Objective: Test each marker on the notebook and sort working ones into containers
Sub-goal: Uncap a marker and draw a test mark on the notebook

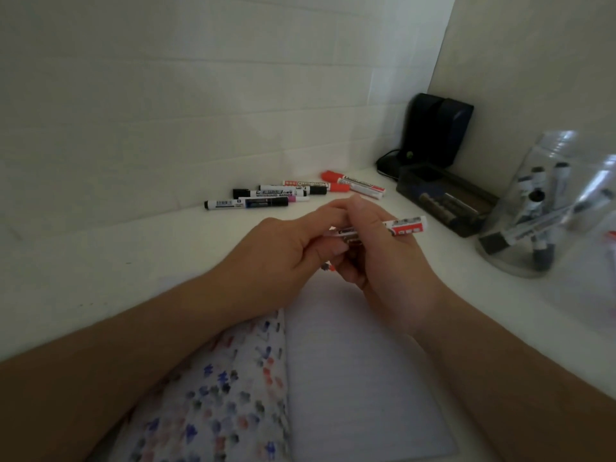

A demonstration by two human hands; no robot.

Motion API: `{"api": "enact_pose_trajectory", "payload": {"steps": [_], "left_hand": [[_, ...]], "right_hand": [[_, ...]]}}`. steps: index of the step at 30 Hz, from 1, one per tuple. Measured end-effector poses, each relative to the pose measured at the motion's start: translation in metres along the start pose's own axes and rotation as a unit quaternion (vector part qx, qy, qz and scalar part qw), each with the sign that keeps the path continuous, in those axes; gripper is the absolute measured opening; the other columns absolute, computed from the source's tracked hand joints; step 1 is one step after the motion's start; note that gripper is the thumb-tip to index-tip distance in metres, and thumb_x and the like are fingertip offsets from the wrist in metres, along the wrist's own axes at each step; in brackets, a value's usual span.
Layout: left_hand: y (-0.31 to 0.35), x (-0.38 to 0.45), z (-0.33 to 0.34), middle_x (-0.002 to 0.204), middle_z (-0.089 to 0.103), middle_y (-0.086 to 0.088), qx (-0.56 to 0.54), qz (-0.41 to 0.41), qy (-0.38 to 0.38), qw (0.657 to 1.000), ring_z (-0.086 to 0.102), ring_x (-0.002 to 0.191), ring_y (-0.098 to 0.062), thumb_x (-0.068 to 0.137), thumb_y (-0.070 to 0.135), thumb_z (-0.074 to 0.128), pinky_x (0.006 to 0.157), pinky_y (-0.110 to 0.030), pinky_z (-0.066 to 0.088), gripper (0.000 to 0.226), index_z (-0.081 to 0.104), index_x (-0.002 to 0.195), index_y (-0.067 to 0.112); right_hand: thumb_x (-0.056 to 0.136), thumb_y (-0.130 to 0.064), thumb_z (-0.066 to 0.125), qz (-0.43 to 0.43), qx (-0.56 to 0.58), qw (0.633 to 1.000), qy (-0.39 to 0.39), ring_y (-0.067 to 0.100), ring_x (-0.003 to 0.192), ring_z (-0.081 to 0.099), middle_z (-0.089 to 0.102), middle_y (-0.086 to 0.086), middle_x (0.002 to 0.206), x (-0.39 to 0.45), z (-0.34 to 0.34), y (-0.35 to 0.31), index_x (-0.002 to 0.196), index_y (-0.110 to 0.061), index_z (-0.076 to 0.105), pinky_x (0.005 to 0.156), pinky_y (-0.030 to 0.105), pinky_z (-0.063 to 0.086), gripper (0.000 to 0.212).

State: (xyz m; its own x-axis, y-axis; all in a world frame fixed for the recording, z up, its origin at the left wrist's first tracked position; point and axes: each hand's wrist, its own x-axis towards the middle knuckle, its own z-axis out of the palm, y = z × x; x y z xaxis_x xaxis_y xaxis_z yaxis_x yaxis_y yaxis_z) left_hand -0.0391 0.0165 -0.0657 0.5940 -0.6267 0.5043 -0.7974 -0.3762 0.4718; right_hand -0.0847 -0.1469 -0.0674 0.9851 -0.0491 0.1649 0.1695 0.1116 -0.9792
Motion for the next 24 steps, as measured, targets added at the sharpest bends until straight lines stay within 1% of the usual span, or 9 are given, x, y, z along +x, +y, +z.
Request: {"api": "enact_pose_trajectory", "payload": {"steps": [2,3,5,6,8,12,14,19,24], "left_hand": [[0.002,0.0,-0.003,0.064,0.059,0.029,-0.009,-0.003,-0.008,1.0,0.056,0.055,0.001,0.103,0.034,0.053,0.058,-0.01,0.034,0.033,0.054,0.136,0.039],[0.002,0.0,-0.003,0.064,0.06,0.022,-0.016,-0.012,-0.016,1.0,0.055,0.055,-0.004,0.101,0.038,0.054,0.057,-0.016,0.036,0.032,0.05,0.133,0.04],[-0.001,-0.002,0.0,0.067,0.058,0.007,-0.023,-0.051,-0.029,0.998,0.052,0.055,-0.009,0.093,0.052,0.058,0.056,-0.027,0.041,0.037,0.038,0.123,0.043],[-0.004,-0.004,0.001,0.07,0.056,0.005,-0.013,-0.074,-0.036,0.997,0.051,0.056,-0.009,0.087,0.059,0.06,0.056,-0.029,0.044,0.044,0.034,0.12,0.044],[-0.011,-0.006,0.001,0.078,0.054,0.007,0.027,-0.11,-0.067,0.991,0.05,0.062,-0.007,0.08,0.067,0.065,0.059,-0.032,0.047,0.054,0.034,0.117,0.045],[-0.023,-0.008,0.003,0.098,0.048,0.019,0.084,-0.14,-0.152,0.975,0.048,0.091,0.001,0.073,0.075,0.065,0.08,-0.033,0.048,0.045,0.051,0.11,0.053],[-0.023,-0.005,0.005,0.103,0.046,0.02,0.081,-0.155,-0.174,0.969,0.046,0.098,0.0,0.072,0.077,0.064,0.088,-0.034,0.048,0.043,0.054,0.108,0.056],[-0.024,-0.003,0.004,0.104,0.046,0.02,0.08,-0.168,-0.19,0.964,0.048,0.1,-0.002,0.068,0.081,0.064,0.092,-0.037,0.049,0.047,0.054,0.109,0.059],[-0.024,-0.002,0.006,0.103,0.046,0.019,0.078,-0.176,-0.188,0.963,0.048,0.099,-0.003,0.068,0.08,0.066,0.091,-0.037,0.049,0.046,0.055,0.107,0.059]], "right_hand": [[0.106,-0.04,0.051,-0.005,-0.005,1.0,-0.011,0.011,0.065,0.056,0.065,0.001,0.078,0.0,-0.001,0.0,0.108,-0.022,0.074,0.056,0.024,0.045,0.029],[0.105,-0.041,0.054,-0.002,-0.003,1.0,-0.013,0.012,0.067,0.056,0.065,0.001,0.078,0.0,-0.001,-0.002,0.105,-0.025,0.075,0.058,0.026,0.044,0.026],[0.105,-0.036,0.055,0.015,0.006,1.0,0.001,0.014,0.068,0.056,0.065,0.002,0.076,0.002,-0.008,-0.007,0.103,-0.024,0.075,0.059,0.028,0.044,0.023],[0.104,-0.033,0.055,0.026,0.002,1.0,0.016,0.014,0.066,0.056,0.063,0.003,0.074,0.004,-0.014,-0.01,0.101,-0.022,0.075,0.056,0.027,0.044,0.022],[0.104,-0.031,0.057,0.048,-0.032,0.998,0.04,0.014,0.062,0.054,0.061,0.004,0.071,0.005,-0.032,-0.015,0.092,-0.019,0.073,0.051,0.025,0.041,0.023],[0.097,-0.019,0.07,0.057,-0.139,0.988,0.045,0.018,0.055,0.043,0.057,0.006,0.064,0.008,-0.056,-0.012,0.078,-0.014,0.065,0.046,0.027,0.032,0.02],[0.093,-0.011,0.075,0.049,-0.217,0.973,0.062,0.016,0.051,0.043,0.057,0.003,0.059,0.01,-0.059,-0.01,0.078,-0.011,0.06,0.047,0.025,0.035,0.02],[0.088,-0.012,0.076,0.041,-0.341,0.934,0.096,0.016,0.061,0.053,0.059,0.008,0.071,0.014,-0.06,-0.003,0.079,-0.011,0.057,0.062,0.029,0.048,0.021],[0.087,-0.014,0.075,0.079,-0.335,0.928,0.141,0.019,0.061,0.057,0.061,0.009,0.068,0.019,-0.06,0.003,0.072,-0.012,0.055,0.068,0.036,0.052,0.025]]}}
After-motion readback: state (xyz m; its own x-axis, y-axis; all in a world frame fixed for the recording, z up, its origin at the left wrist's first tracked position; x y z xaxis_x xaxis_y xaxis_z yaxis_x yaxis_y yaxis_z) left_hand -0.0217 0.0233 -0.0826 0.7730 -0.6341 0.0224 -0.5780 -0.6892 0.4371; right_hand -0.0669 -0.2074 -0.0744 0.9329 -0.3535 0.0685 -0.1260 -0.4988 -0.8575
